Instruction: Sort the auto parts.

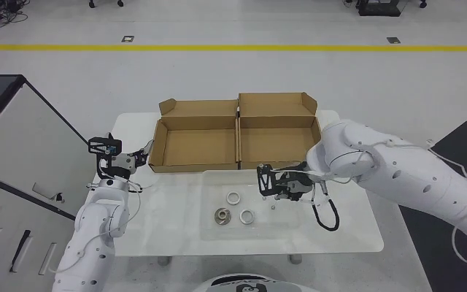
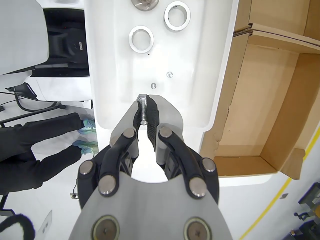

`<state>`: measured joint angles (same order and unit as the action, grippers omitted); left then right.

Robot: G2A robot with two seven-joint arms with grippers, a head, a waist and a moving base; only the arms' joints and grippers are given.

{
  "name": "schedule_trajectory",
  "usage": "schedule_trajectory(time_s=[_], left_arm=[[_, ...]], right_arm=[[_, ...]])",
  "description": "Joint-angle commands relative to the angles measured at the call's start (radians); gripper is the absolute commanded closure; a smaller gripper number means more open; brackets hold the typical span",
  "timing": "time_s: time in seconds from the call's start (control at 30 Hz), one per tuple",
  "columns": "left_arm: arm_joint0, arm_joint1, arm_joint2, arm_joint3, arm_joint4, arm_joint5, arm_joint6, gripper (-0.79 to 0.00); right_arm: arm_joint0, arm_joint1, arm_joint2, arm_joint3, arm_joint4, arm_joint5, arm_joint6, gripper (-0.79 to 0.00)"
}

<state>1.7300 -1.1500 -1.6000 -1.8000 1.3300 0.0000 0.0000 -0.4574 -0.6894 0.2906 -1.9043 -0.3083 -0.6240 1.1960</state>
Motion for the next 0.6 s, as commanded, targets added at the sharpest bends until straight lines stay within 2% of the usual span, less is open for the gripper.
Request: schedule_trajectory(time_s=[0.0, 0.03, 0.17, 0.4, 0.57], left_arm=[[0.0, 0.0, 0.0, 0.0, 0.0, 0.0, 0.0, -0.785], [0.0, 0.0, 0.0, 0.0, 0.0, 0.0, 0.0, -0.785], [0.0, 0.0, 0.0, 0.0, 0.0, 0.0, 0.0, -0.785], [0.0, 0.0, 0.0, 0.0, 0.0, 0.0, 0.0, -0.785], [0.0, 0.0, 0.0, 0.0, 0.0, 0.0, 0.0, -0.785]], right_arm=[[0.0, 0.0, 0.0, 0.0, 0.0, 0.0, 0.0, 0.0], [0.0, 0.0, 0.0, 0.0, 0.0, 0.0, 0.0, 0.0], [-0.018, 0.014, 0.057, 0.078, 0.082, -0.006, -0.124, 0.0], [-0.089, 0.083, 0.174, 0.253, 0.393, -0.206, -0.258, 0.0], [-0.112, 0.095, 0.194, 0.303, 0.625, -0.303, -0.303, 0.0]])
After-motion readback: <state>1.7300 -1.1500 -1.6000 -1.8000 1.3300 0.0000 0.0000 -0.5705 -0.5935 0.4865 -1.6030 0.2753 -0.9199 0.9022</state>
